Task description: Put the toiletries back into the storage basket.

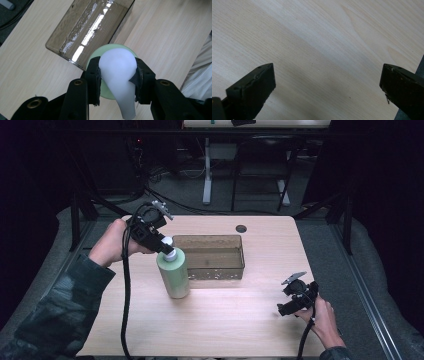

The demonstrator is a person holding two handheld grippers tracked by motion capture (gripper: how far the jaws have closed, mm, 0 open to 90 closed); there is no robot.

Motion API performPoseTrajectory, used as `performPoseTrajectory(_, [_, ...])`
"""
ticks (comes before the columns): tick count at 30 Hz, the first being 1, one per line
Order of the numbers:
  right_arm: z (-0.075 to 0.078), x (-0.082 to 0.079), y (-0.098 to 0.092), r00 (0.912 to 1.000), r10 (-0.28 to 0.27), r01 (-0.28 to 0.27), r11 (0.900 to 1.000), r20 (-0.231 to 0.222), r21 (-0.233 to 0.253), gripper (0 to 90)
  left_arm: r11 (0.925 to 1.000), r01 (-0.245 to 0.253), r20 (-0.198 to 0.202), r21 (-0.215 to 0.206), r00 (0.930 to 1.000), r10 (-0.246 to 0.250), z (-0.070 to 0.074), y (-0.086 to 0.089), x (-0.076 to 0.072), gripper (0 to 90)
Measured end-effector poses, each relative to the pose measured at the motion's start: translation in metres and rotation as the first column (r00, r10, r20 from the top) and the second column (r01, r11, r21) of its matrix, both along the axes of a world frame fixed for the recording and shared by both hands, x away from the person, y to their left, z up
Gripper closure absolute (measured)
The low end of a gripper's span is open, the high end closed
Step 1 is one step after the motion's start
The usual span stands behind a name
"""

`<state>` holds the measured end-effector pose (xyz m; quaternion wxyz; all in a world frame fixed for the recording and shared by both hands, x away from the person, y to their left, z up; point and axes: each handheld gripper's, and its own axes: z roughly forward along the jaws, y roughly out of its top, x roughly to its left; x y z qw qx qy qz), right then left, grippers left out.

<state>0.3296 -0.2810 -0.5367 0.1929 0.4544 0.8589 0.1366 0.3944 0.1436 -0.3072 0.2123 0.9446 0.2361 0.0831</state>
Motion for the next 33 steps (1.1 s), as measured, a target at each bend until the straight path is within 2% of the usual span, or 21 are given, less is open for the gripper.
performPoseTrajectory(8, [0.001, -0.001, -0.002, 1.0, -0.001, 0.001, 1.0, 0.003, 0.002, 0.0, 0.9999, 0.01, 0.006, 0.008, 0.9999, -0.01, 0.007, 0.001, -0.002, 62.6])
performPoseTrajectory(14, [0.003, -0.002, -0.003, 0.9999, -0.006, 0.006, 1.0, 0.01, 0.005, 0.0, 1.0, 0.009, 0.019, -0.001, 0.9998, -0.009, 0.013, 0.002, -0.003, 62.7])
performPoseTrajectory(24, [0.002, -0.002, -0.003, 1.0, -0.001, 0.002, 1.0, 0.007, -0.005, 0.0, 0.9998, 0.013, 0.015, 0.012, 0.9998, -0.013, 0.019, 0.002, -0.002, 62.6])
performPoseTrajectory(33, [0.002, -0.002, -0.003, 1.0, -0.003, 0.003, 1.0, 0.005, -0.008, 0.0, 0.9996, 0.02, 0.03, 0.02, 0.9993, -0.021, 0.028, 0.002, -0.003, 62.7])
